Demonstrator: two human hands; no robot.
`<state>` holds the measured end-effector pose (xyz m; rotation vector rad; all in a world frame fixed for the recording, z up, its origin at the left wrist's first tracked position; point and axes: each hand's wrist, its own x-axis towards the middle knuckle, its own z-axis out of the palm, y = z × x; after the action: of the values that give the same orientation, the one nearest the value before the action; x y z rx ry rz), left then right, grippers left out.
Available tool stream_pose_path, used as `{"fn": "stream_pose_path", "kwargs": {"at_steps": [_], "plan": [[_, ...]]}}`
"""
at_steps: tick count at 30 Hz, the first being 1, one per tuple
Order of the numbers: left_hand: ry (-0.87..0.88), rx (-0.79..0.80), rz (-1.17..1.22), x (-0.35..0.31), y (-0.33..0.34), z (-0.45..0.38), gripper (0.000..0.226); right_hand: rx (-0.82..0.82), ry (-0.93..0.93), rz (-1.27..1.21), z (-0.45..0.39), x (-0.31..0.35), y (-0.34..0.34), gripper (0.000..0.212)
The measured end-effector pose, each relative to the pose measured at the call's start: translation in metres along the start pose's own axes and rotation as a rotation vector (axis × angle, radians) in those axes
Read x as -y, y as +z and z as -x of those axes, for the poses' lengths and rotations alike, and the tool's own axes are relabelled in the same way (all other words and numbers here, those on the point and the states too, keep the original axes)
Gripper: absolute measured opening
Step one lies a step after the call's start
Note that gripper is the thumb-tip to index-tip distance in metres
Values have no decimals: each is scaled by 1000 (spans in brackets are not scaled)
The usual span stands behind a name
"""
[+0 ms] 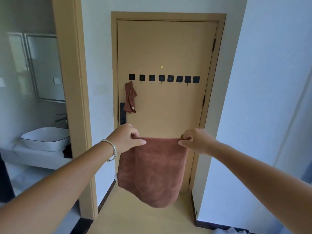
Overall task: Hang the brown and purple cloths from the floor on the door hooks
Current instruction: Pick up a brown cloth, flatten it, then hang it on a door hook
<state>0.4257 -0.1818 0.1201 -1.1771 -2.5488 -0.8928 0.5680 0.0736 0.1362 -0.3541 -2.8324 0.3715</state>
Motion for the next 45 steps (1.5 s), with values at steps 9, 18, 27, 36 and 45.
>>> {"fn": "stream_pose_path", "kwargs": {"at_steps": [9,18,27,36,45], "plan": [[-75,-73,-89,65,4,-91,28,-27,-156,100,-130,1,34,19],[-97,-36,-81,132,20,-208,13,-24,-205,-117,-281,-22,73,14],[-40,135,-254,176,49,-349,28,59,-285,-130,-428,-59,93,31],[-55,58,-173,238,74,-443,20,-6,-229,-176,-537,-60,123,19],[-15,131,-50,353,85,-551,23,-14,-213,-193,-660,-46,166,33]]}}
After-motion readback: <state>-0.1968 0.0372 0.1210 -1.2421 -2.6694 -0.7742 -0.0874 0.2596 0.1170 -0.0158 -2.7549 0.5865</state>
